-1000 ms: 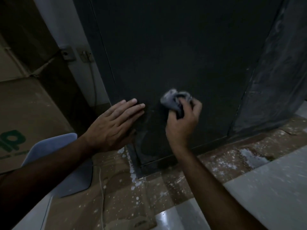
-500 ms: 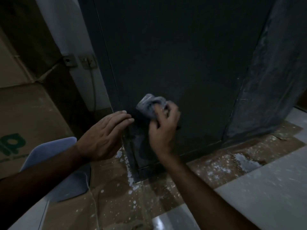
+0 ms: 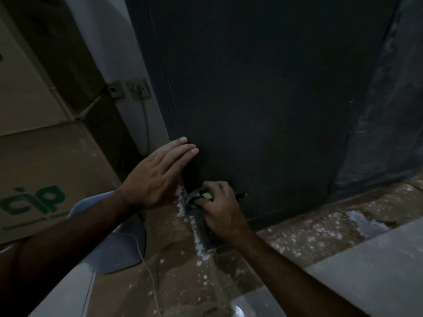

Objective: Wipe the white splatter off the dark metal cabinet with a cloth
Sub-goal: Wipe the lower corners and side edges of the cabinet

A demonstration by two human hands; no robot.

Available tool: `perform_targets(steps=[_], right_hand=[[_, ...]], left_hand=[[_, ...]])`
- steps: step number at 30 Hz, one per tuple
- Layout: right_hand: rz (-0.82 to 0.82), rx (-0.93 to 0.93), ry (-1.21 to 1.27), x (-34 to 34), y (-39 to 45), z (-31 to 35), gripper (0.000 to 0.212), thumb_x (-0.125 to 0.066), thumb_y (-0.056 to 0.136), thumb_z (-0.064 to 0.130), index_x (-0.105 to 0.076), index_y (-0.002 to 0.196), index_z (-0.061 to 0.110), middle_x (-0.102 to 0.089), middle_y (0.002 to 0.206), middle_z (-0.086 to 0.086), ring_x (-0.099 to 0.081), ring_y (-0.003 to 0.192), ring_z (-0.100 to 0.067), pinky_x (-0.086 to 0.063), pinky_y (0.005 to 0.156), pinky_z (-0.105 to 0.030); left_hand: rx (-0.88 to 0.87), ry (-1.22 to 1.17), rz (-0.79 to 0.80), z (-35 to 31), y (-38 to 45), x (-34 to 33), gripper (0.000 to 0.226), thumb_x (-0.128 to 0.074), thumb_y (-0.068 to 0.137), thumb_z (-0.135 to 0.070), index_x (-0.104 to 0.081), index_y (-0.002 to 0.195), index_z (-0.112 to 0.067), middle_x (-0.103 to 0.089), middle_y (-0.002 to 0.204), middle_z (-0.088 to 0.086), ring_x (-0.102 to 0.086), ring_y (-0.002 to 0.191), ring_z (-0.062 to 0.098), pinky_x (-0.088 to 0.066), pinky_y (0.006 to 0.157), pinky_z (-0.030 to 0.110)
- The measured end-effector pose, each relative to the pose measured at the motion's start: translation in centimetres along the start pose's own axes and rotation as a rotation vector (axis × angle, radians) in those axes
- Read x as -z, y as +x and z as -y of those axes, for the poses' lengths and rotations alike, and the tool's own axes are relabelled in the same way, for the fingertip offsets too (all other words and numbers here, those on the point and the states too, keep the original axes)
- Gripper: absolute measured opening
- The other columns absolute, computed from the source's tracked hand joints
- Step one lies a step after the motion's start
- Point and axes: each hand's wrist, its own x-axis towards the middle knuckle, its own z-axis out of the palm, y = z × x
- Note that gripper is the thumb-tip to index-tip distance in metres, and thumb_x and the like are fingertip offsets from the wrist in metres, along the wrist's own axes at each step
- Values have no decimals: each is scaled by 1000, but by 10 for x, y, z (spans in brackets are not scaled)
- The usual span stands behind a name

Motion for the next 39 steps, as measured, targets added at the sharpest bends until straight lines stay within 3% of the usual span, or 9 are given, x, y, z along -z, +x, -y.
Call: perform_targets(steps=[5, 10, 16, 20, 23, 26, 28, 32, 39], right_hand=[[-383, -263, 80, 22, 52, 15, 30, -66, 89, 5, -70, 118, 16, -49, 130, -12, -50, 114, -33, -49, 93, -37], [151, 85, -66, -24, -26, -10, 22, -64, 90, 28, -71, 109, 23, -50, 135, -11, -45, 118, -35, -55, 86, -57], [-184, -273, -24, -9, -8, -5, 18, -66, 91, 16, -73, 108, 16, -49, 132, -13, -49, 118, -34, -50, 95, -42], [338, 28, -73, -35, -54, -22, 42, -90, 73, 25, -72, 111, 26, -46, 142, -9, -50, 127, -39, -57, 93, -58], [215, -142, -97, -21, -76, -56, 23, -85, 74, 15, -76, 95, 19, -53, 129, -10, -50, 116, -33, -58, 83, -56], [-12, -353, -66, -29, -60, -24, 26, -64, 89, 22, -74, 112, 14, -52, 130, -10, -47, 118, -19, -50, 98, -36], [76, -410, 105, -50, -55, 7, 37, -68, 93, 27, -62, 130, 20, -47, 133, -3, -46, 118, -12, -49, 101, -34], [492, -164, -8, -58, -97, -11, 41, -75, 85, 33, -65, 125, 31, -43, 146, -9, -46, 130, -34, -53, 99, -51], [-83, -870, 171, -51, -105, -22, 46, -65, 84, -8, -65, 121, 20, -39, 138, 6, -51, 121, -11, -56, 99, -33]], left_hand=[[4, -27, -7, 8, -2, -3, 54, -34, 106, -13, -35, 155, 9, -34, 163, 23, -27, 157, 34, -24, 129, 43], [21, -26, -4, 8, -2, -2, 53, -23, 113, -21, -36, 155, 7, -39, 160, 24, -28, 156, 34, -25, 128, 42], [-21, 94, -51, -6, -3, -19, 51, -29, 110, -20, -46, 151, 4, -47, 156, 23, -35, 152, 38, -22, 129, 49], [-53, 128, -21, -7, -2, -27, 55, -42, 103, -23, -39, 154, -2, -47, 157, 22, -32, 152, 37, -18, 129, 49], [-64, 130, 3, -9, -4, -37, 56, -45, 102, -22, -37, 155, -4, -44, 159, 20, -29, 154, 36, -17, 130, 49], [-67, 138, 42, -16, -8, -48, 51, -38, 108, -22, -43, 155, -3, -43, 160, 20, -29, 155, 37, -20, 129, 52], [-59, 150, 81, -20, -7, -55, 54, -26, 112, -29, -44, 155, -2, -43, 161, 19, -29, 155, 37, -21, 128, 53], [-92, 242, 101, -17, -9, -62, 57, -36, 107, -28, -37, 159, -4, -35, 166, 17, -21, 158, 35, -13, 131, 49], [-92, 300, 52, -14, -11, -68, 61, -40, 105, -29, -34, 161, -6, -29, 169, 15, -16, 160, 34, -7, 132, 47]])
